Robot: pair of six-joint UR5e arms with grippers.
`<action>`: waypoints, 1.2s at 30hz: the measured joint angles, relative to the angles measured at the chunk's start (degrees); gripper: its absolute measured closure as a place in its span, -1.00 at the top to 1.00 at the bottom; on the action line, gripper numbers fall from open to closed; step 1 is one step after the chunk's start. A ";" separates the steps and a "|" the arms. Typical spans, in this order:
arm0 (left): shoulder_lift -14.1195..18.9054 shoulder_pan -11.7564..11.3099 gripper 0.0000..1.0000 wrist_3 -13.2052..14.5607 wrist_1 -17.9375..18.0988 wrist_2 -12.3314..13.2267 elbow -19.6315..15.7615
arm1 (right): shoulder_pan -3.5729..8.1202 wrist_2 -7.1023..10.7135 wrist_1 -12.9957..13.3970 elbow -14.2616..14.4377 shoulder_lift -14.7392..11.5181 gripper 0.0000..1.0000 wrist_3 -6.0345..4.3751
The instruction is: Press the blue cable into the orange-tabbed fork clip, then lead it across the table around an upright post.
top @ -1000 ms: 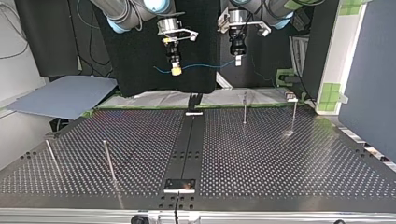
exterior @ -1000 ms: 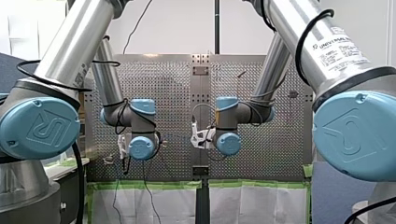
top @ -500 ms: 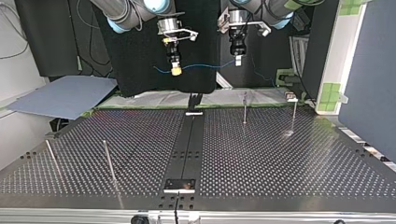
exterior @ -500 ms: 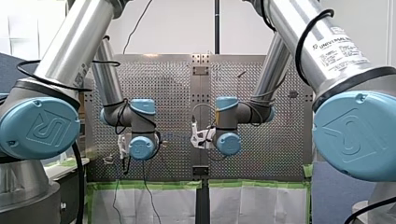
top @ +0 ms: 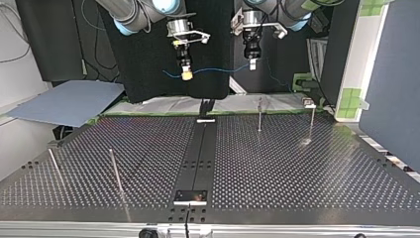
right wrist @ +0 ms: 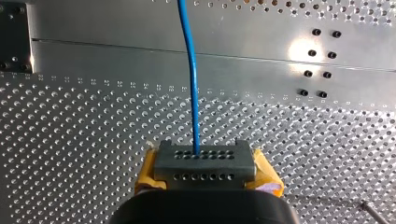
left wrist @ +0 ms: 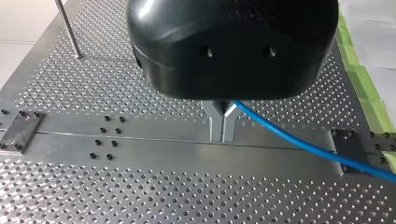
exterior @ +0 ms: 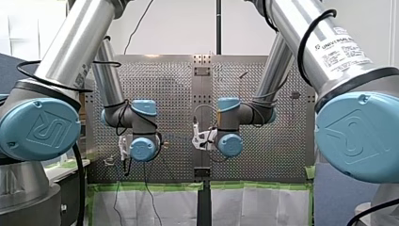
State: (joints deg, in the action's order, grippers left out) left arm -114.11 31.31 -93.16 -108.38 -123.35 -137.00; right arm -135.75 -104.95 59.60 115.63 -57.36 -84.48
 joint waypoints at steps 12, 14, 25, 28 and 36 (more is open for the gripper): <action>0.00 0.00 -1.00 0.00 0.00 0.00 0.00 | 0.00 0.00 0.00 0.00 0.00 -1.00 0.00; 0.00 0.00 -1.00 0.00 0.00 0.00 0.00 | 0.00 0.00 0.00 0.00 0.00 -1.00 0.00; 0.02 0.00 -1.00 0.00 0.00 0.00 0.01 | 0.00 0.00 0.00 0.00 0.00 -1.00 0.00; -0.27 -0.11 -1.00 0.00 -0.21 0.02 -0.08 | 0.00 0.00 0.00 0.00 0.00 -1.00 0.00; -3.32 -0.25 -1.00 0.00 -0.60 0.09 -0.16 | 0.00 0.00 0.00 0.00 0.00 -1.00 0.07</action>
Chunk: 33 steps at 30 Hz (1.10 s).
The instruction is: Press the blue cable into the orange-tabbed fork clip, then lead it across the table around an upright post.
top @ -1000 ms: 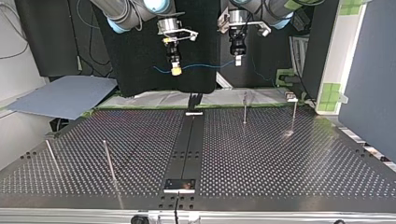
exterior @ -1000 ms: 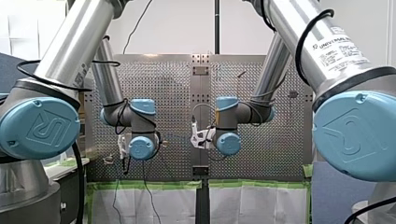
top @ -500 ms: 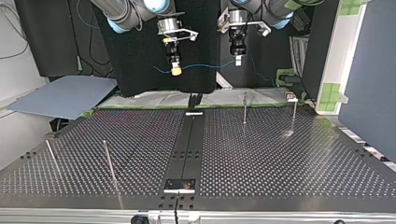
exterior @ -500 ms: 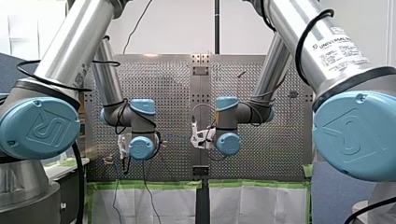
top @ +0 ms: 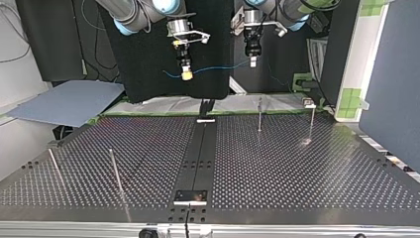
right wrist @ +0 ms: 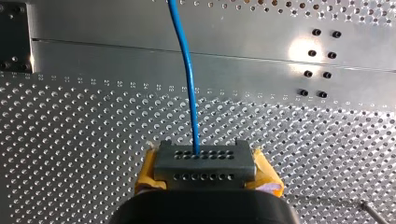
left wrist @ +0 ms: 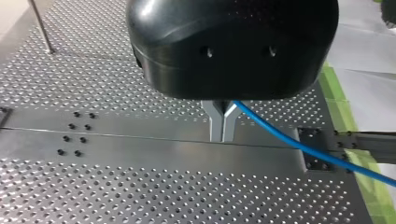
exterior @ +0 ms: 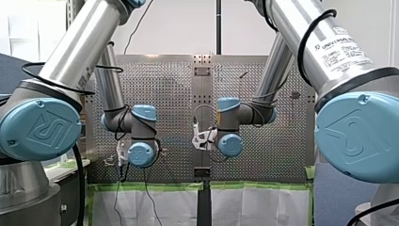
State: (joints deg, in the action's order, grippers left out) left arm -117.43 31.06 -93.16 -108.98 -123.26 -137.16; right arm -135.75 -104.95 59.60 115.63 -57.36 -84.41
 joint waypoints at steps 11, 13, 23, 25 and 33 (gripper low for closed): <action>-0.36 -0.01 -1.00 0.00 -0.02 0.00 -0.01 | 0.00 0.00 0.00 0.00 0.00 -1.00 0.02; -0.37 -0.01 -1.00 0.00 -0.02 0.00 -0.02 | 0.00 0.00 0.00 0.00 0.00 -1.00 0.02; -0.38 -0.01 -1.00 0.00 -0.02 0.00 -0.02 | -1.92 -1.02 -1.64 -2.40 2.46 -1.00 0.90; -0.38 -0.01 -1.00 0.00 -0.02 0.00 -0.02 | -2.16 -1.09 -1.80 -3.05 3.46 -1.00 0.94; -0.37 -0.01 -1.00 0.00 -0.02 0.00 -0.01 | -2.36 -1.14 -1.94 -3.67 6.17 -1.00 0.98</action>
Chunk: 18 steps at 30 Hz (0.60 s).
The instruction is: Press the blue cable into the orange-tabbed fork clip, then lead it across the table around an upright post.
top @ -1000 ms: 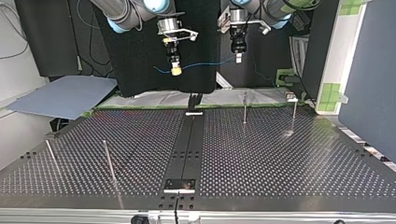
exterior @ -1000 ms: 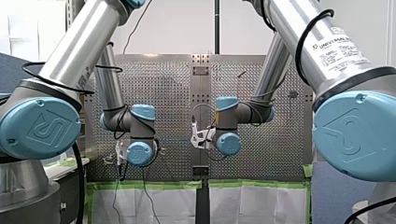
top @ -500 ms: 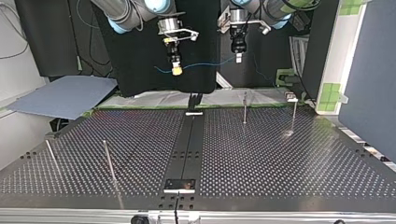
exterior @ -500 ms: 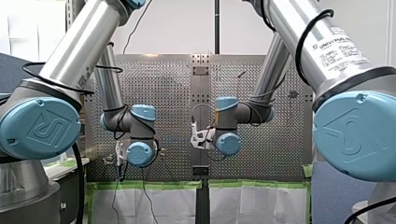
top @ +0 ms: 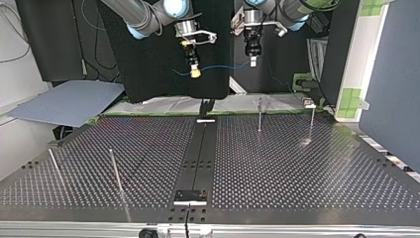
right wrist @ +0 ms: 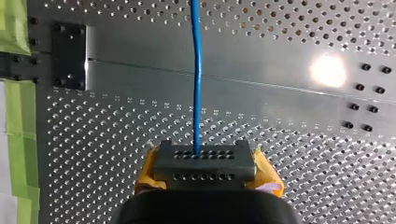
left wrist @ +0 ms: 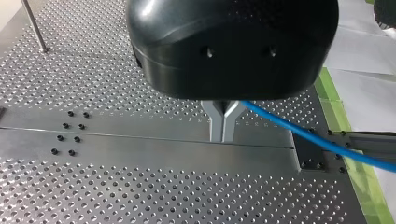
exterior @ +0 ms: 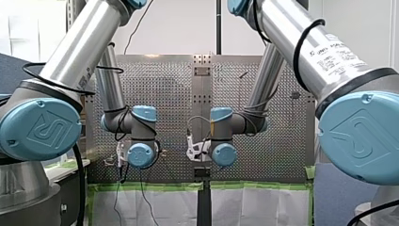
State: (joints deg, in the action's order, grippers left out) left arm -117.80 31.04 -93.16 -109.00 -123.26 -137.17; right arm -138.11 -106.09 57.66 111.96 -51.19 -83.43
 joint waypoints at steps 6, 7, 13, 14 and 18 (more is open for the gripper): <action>0.00 0.00 -1.00 0.00 0.00 0.00 0.00 | -0.01 0.00 0.00 -0.02 0.13 -1.00 0.00; 0.00 0.00 -1.00 0.00 0.00 0.00 0.00 | -0.01 0.00 0.00 -0.02 0.13 -1.00 0.00; 1.62 -0.29 -1.00 1.60 1.19 1.30 -0.41 | 0.40 -0.21 0.08 -0.79 -0.07 -1.00 0.20; 2.02 -0.32 -1.00 1.86 1.14 1.40 -0.33 | 0.38 -0.36 -0.11 -1.22 -0.40 -1.00 0.11; 3.85 -0.41 -1.00 1.66 0.02 1.44 -0.13 | 0.24 -0.68 -1.30 -3.02 -2.07 -1.00 -0.30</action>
State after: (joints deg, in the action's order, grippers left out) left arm -113.95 30.63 -91.50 -108.98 -121.82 -137.31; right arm -137.87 -106.77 56.37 108.95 -53.25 -83.73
